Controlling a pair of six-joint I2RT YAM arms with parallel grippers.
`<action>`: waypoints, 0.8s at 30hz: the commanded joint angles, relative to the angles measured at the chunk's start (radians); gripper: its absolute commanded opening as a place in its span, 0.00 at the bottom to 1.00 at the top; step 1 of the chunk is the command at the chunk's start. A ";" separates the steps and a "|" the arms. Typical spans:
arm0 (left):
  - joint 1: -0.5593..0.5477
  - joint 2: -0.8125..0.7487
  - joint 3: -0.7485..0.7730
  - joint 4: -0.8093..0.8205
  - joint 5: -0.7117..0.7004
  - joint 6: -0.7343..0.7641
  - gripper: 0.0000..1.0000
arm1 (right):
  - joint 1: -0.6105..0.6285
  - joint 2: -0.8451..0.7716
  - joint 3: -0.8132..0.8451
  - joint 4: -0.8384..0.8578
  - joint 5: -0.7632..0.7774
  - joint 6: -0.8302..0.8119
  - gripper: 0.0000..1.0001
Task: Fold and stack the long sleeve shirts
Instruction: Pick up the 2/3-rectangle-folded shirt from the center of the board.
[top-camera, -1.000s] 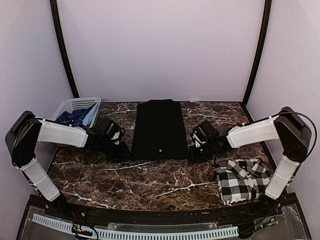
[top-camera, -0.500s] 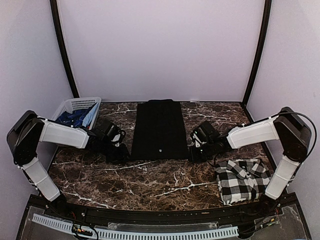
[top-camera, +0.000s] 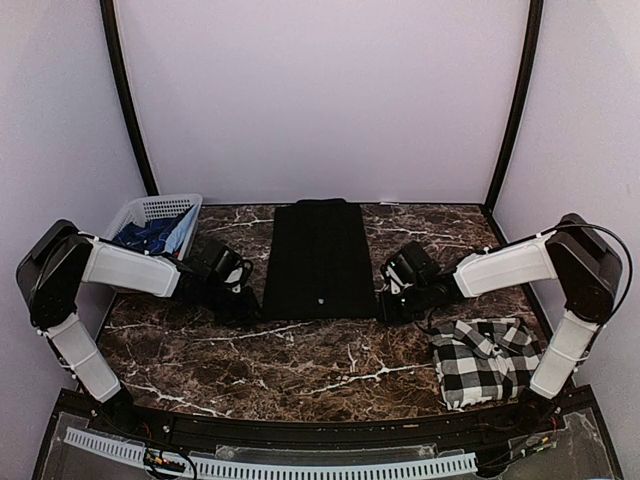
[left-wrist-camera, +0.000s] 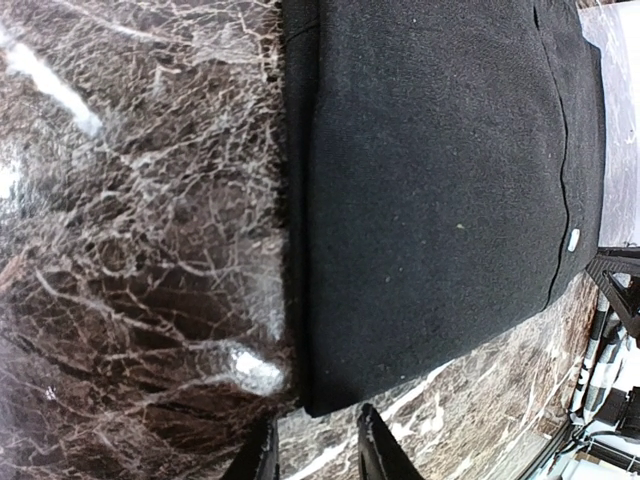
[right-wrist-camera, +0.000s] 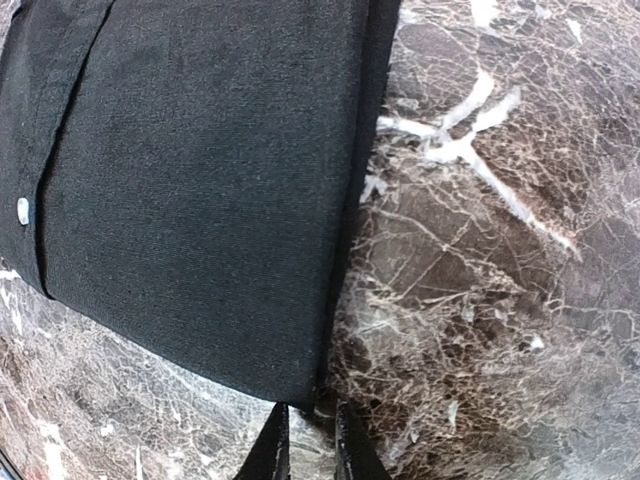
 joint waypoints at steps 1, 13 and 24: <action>-0.003 0.025 0.003 -0.014 0.008 0.005 0.27 | -0.005 0.026 0.023 0.022 -0.010 0.002 0.13; -0.012 0.051 0.020 -0.008 0.008 0.001 0.20 | -0.006 0.036 0.032 0.032 -0.011 0.002 0.10; -0.012 0.050 0.024 -0.009 0.003 -0.005 0.12 | -0.005 -0.081 0.024 0.027 0.016 0.011 0.15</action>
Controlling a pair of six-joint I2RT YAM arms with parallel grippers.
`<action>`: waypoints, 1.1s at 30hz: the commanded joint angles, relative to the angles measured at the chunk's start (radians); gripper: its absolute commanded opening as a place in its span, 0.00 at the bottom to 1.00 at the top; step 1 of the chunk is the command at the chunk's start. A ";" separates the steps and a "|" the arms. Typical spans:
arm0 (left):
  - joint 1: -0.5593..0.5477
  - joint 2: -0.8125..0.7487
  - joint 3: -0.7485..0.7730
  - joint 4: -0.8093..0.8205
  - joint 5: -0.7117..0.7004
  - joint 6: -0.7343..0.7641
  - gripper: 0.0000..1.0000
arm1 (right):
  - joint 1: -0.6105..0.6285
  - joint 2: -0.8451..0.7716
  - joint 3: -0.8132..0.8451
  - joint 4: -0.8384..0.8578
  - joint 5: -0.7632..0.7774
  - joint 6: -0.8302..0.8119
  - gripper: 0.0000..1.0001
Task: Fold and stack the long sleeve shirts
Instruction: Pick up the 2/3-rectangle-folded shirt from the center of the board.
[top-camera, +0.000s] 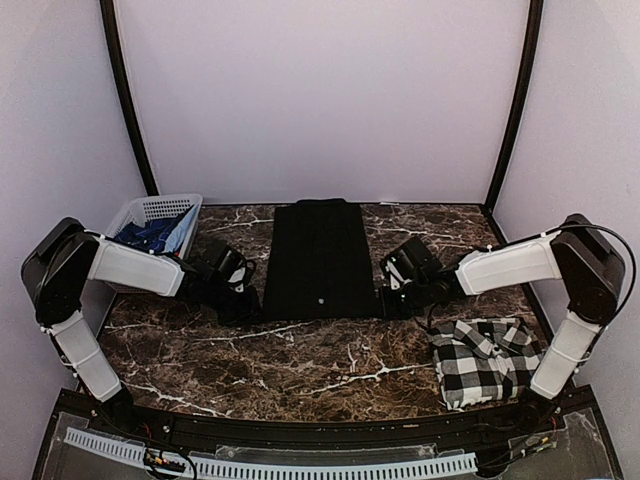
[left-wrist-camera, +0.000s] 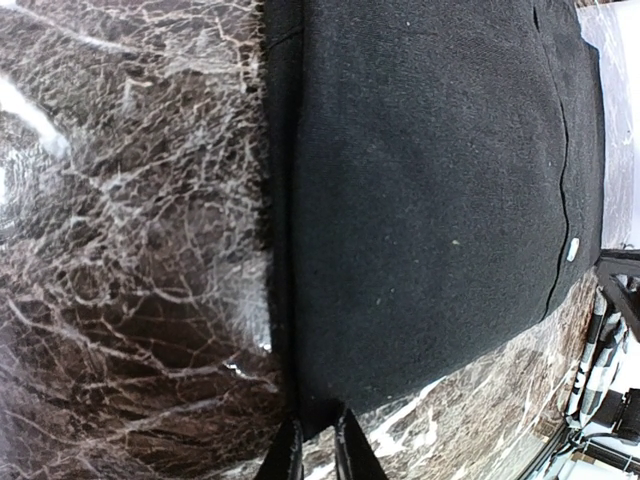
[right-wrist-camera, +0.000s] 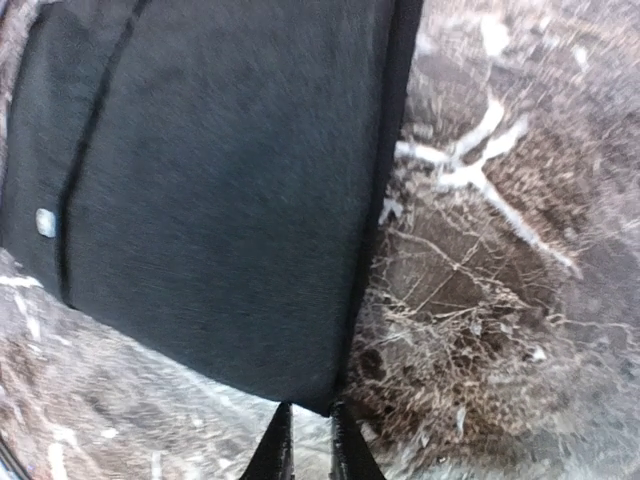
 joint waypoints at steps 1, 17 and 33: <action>-0.009 0.016 0.006 -0.036 -0.010 0.001 0.11 | -0.005 -0.085 0.011 0.021 0.031 0.011 0.19; -0.009 -0.001 0.009 -0.055 -0.019 0.006 0.09 | -0.002 0.038 0.063 -0.043 0.066 0.029 0.23; -0.009 -0.008 -0.001 -0.044 -0.020 0.000 0.08 | 0.031 0.045 0.022 -0.025 0.052 0.072 0.22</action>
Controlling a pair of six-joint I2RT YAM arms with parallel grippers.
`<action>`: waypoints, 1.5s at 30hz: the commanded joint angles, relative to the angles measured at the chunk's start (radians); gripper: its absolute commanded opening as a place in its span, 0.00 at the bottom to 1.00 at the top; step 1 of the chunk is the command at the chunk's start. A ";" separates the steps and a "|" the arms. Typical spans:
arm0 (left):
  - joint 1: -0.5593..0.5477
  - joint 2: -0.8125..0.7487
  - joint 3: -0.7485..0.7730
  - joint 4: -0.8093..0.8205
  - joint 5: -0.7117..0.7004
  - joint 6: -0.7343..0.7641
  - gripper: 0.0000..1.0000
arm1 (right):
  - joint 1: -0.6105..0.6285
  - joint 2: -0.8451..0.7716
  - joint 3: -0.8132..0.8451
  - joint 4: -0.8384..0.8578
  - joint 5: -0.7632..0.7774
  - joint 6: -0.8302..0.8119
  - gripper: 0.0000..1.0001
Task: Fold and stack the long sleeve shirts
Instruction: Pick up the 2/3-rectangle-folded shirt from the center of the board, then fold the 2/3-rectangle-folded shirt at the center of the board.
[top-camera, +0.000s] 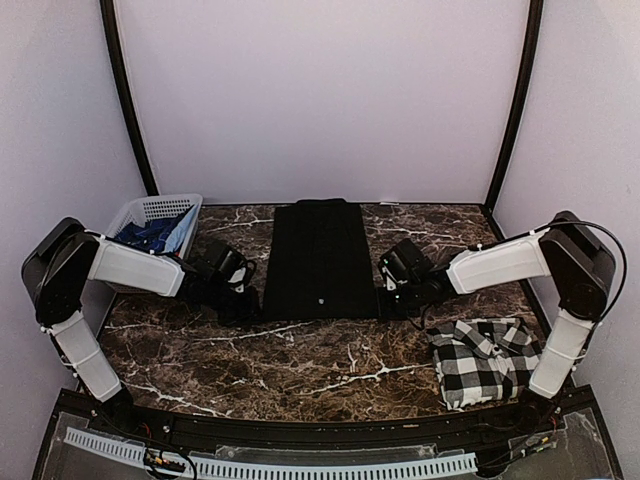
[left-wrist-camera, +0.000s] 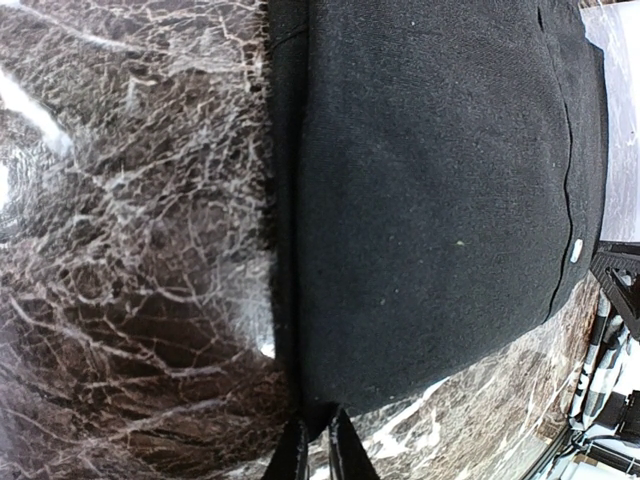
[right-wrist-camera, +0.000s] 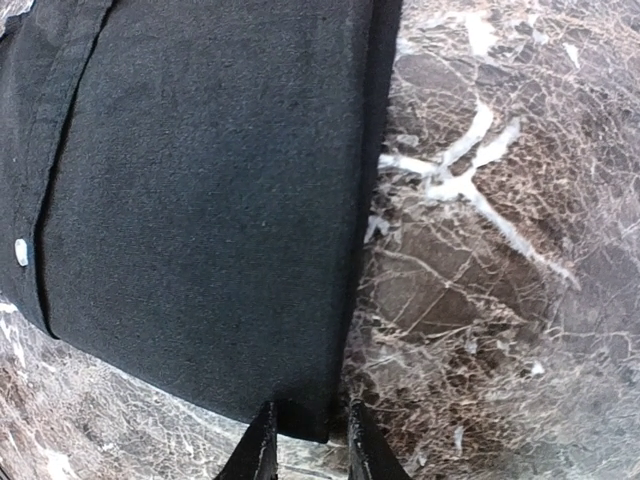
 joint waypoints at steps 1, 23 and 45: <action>-0.006 -0.008 -0.004 -0.038 -0.007 0.001 0.08 | 0.011 0.000 -0.029 0.012 0.003 0.034 0.21; -0.057 -0.080 -0.042 0.013 -0.052 -0.015 0.00 | 0.020 -0.097 -0.132 0.108 -0.034 0.082 0.00; -0.289 -0.583 -0.054 -0.285 -0.304 -0.088 0.00 | 0.201 -0.572 -0.144 -0.083 0.095 0.177 0.00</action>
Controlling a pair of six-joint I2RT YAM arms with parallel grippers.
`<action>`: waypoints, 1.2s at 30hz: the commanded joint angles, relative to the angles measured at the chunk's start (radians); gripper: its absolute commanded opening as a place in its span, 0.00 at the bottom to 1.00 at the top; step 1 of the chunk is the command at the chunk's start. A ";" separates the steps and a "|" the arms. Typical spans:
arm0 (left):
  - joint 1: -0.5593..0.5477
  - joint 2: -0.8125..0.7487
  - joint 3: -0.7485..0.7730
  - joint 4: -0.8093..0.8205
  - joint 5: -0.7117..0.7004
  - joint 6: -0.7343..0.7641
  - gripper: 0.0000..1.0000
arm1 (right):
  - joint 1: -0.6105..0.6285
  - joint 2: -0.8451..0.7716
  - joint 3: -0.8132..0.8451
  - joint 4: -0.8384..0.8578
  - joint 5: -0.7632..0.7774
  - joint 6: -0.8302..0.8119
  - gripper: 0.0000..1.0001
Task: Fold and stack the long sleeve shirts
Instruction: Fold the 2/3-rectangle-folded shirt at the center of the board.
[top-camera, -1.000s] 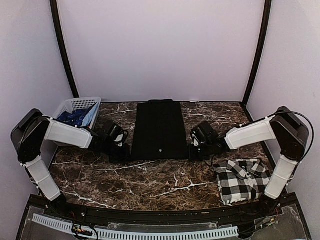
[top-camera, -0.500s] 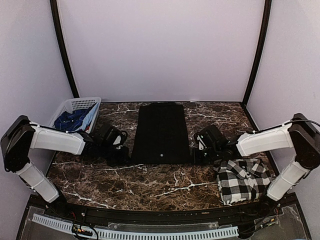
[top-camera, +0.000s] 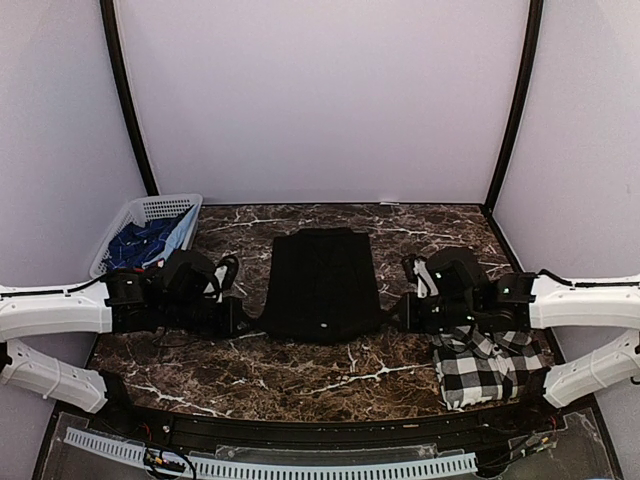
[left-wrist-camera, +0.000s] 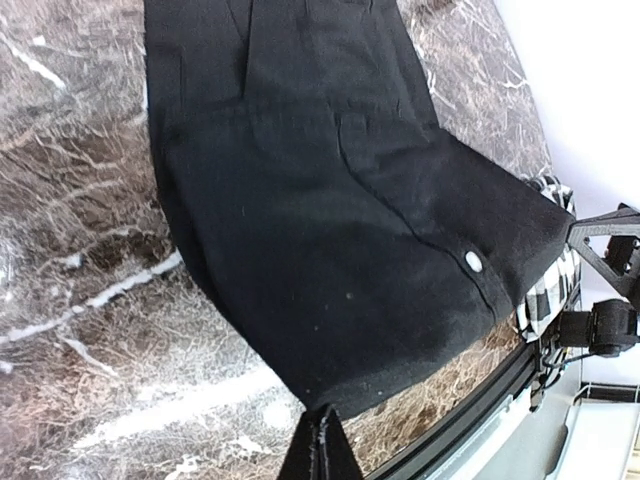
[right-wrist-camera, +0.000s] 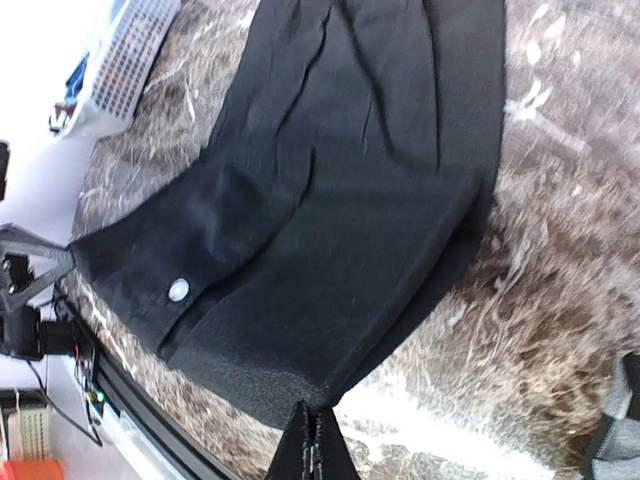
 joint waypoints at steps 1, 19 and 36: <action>0.006 0.030 0.135 -0.112 -0.106 0.051 0.00 | 0.006 0.042 0.178 -0.110 0.128 -0.039 0.00; 0.482 1.153 1.173 0.000 0.196 0.316 0.00 | -0.502 1.213 1.234 -0.064 -0.212 -0.264 0.00; 0.374 0.925 0.592 0.240 0.263 0.166 0.00 | -0.303 0.774 0.444 0.133 -0.064 -0.119 0.00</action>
